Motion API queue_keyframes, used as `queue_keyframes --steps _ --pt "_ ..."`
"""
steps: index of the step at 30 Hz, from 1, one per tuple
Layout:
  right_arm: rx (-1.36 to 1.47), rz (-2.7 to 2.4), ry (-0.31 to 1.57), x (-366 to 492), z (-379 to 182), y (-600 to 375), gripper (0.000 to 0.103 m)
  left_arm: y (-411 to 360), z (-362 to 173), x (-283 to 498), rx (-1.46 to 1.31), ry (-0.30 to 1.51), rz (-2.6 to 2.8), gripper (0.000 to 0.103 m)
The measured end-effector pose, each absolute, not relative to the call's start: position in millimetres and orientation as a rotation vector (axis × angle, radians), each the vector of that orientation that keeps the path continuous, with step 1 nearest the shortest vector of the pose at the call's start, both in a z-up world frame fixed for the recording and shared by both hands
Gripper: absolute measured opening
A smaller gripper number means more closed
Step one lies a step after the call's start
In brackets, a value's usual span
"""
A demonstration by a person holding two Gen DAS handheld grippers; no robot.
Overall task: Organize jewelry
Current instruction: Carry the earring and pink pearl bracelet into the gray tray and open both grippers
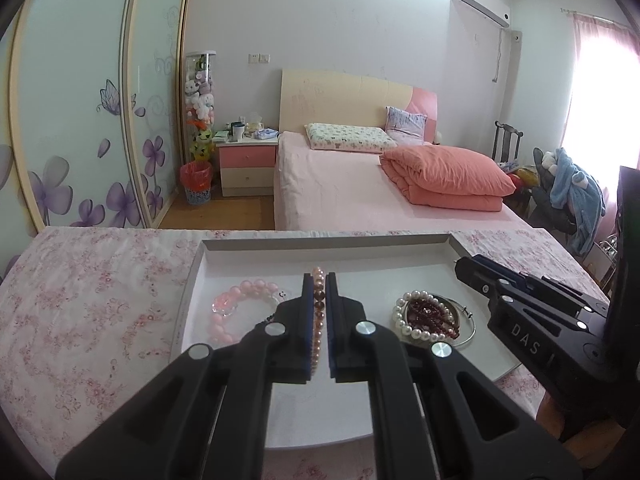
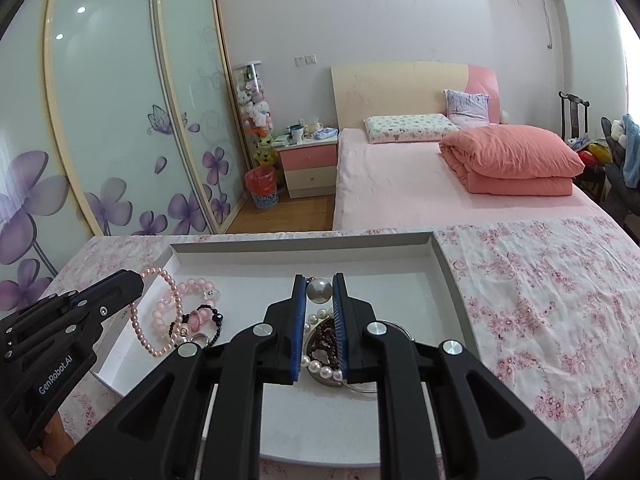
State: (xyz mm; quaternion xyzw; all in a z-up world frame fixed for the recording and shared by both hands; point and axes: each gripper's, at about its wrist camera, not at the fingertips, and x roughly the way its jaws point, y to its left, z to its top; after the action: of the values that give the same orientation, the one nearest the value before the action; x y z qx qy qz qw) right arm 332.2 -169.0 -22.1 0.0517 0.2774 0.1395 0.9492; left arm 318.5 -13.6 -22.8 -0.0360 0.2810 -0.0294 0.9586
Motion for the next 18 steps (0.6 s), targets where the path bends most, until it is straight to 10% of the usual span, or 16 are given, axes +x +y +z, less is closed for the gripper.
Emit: queue_keyframes --steps 3,18 --pt "0.145 0.293 0.571 331 -20 -178 0.048 -8 -20 315 -0.095 0.560 -0.060 0.019" --pt "0.251 0.256 0.515 269 0 -227 0.063 57 6 240 -0.196 0.499 0.052 0.067"
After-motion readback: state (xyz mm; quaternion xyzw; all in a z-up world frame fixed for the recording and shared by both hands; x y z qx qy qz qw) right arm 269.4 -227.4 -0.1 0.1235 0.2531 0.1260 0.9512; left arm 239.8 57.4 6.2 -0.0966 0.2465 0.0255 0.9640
